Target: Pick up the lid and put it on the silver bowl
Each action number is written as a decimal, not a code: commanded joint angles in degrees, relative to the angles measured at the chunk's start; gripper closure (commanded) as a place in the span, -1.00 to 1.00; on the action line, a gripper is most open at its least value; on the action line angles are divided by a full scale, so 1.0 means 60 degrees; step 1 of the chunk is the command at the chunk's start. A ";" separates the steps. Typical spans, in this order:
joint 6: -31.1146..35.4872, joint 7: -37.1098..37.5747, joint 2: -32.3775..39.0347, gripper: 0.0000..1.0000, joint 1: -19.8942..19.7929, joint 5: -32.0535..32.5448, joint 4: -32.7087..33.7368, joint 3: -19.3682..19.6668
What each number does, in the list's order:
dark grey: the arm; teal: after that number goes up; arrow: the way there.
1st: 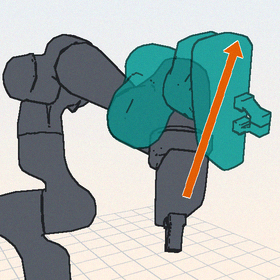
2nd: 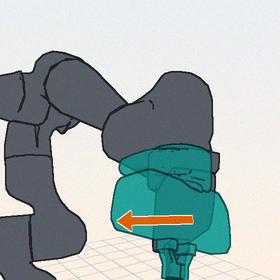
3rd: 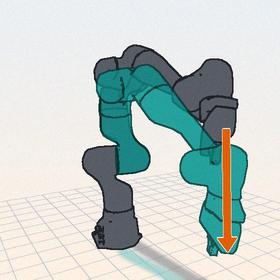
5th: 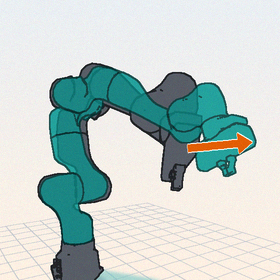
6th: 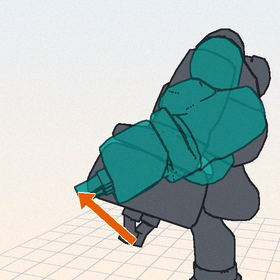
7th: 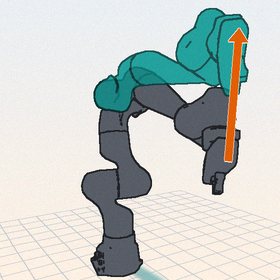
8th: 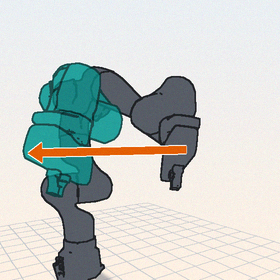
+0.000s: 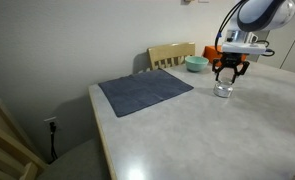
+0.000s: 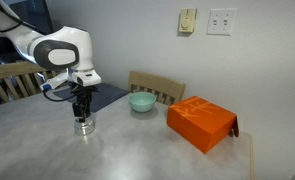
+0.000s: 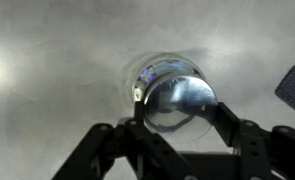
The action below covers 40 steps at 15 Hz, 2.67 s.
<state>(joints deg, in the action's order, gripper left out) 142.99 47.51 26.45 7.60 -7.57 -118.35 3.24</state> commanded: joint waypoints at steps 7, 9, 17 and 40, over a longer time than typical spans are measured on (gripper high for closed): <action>0.1617 -0.0353 -0.0479 0.12 -0.0016 -0.0170 -0.1041 -0.0171; 0.1663 -0.0283 -0.0559 0.12 0.0011 -0.0164 -0.1165 -0.0156; 0.1453 0.0302 -0.1263 0.12 0.0364 0.0066 -0.1677 -0.0067; 0.1419 0.0037 -0.1175 0.12 -0.0121 -0.0243 -0.1760 -0.0191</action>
<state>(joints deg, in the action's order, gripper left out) 151.36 49.25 18.61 7.73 -8.05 -129.62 2.79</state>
